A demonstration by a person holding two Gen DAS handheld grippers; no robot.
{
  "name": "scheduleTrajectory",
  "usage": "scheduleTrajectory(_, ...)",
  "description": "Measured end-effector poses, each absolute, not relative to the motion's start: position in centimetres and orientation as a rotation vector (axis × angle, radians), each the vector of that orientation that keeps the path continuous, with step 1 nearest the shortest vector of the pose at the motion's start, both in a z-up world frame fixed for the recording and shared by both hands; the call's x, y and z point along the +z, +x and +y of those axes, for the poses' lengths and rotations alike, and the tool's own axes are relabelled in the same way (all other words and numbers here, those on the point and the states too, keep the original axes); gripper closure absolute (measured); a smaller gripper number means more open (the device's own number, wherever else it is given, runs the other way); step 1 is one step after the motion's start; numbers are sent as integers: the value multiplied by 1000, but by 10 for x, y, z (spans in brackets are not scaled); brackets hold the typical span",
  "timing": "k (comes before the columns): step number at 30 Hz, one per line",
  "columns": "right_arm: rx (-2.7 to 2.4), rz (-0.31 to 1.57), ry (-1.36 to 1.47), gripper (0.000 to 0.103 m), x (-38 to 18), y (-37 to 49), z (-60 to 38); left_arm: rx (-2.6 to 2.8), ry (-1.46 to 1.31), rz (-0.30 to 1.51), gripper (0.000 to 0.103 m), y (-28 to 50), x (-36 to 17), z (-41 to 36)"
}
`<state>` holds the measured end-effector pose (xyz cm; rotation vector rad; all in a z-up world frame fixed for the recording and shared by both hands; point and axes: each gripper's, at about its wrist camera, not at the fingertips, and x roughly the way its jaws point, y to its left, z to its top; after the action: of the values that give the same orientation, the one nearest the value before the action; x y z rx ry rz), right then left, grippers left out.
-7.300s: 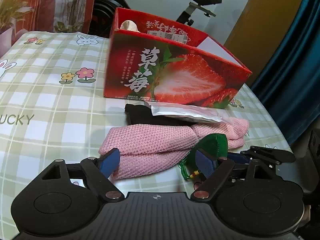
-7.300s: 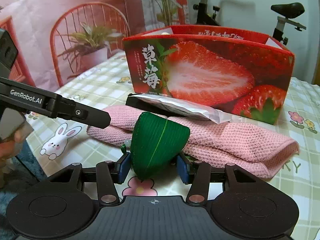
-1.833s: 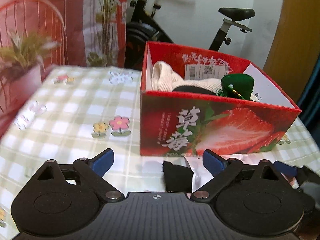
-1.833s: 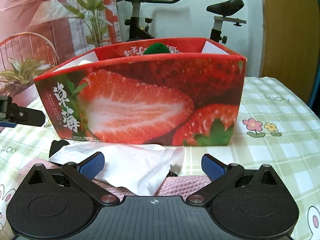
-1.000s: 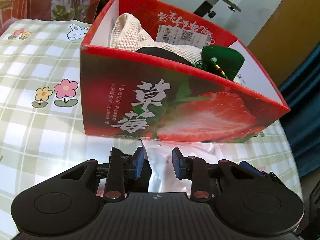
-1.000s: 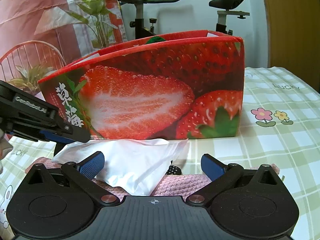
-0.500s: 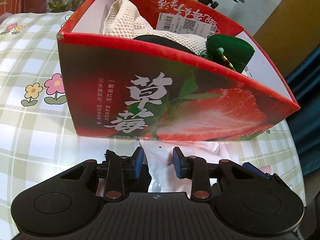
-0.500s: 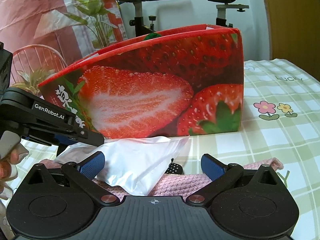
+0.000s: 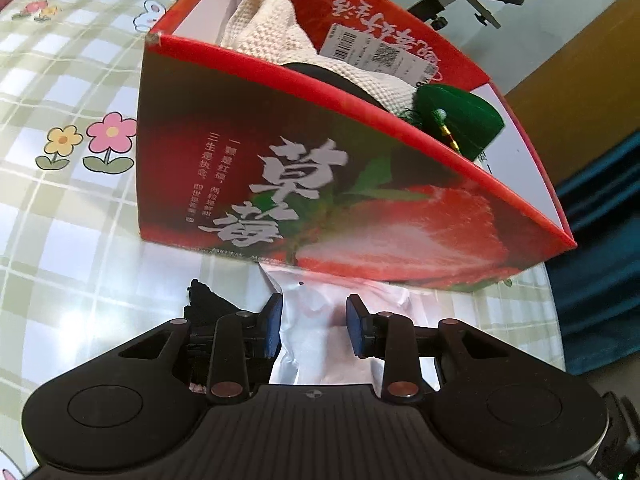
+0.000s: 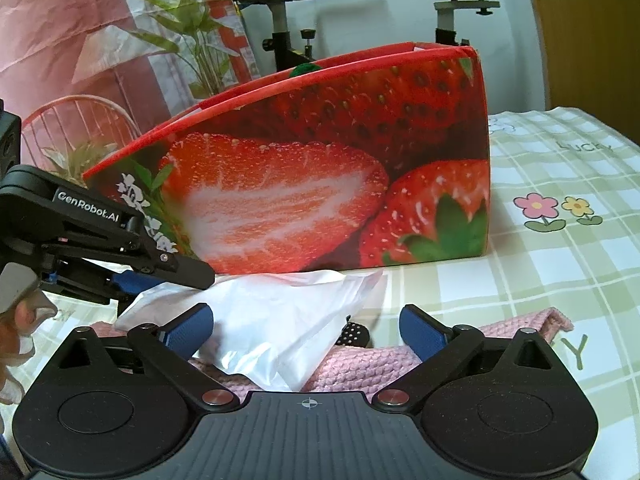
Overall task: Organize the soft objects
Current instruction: 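Close the left gripper on the white plastic bag while the right gripper grasps it too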
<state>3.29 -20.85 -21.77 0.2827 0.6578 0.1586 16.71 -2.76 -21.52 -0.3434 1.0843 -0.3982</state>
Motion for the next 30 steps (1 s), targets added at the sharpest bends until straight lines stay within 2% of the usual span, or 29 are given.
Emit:
scheduleTrajectory(5, 213, 668, 315, 13, -216, 32, -212, -410, -317, 1037, 69, 152, -203, -24)
scheduleTrajectory(8, 238, 673, 323, 20, -212, 32, -211, -424, -282, 999, 69, 142, -194, -25)
scheduleTrajectory(12, 254, 675, 338, 34, -202, 31, -208, -444, -253, 960, 69, 127, -183, -24)
scheduleTrajectory(18, 251, 664, 339, 45, -187, 21, -202, -466, -244, 924, 69, 99, -175, -14)
scheduleTrajectory(27, 279, 711, 265, 46, -185, -1, -179, -440, -262, 967, 71, 74, -201, 9)
scheduleTrajectory(30, 278, 713, 242, 50, -184, -7, -176, -440, -281, 971, 71, 73, -206, 14)
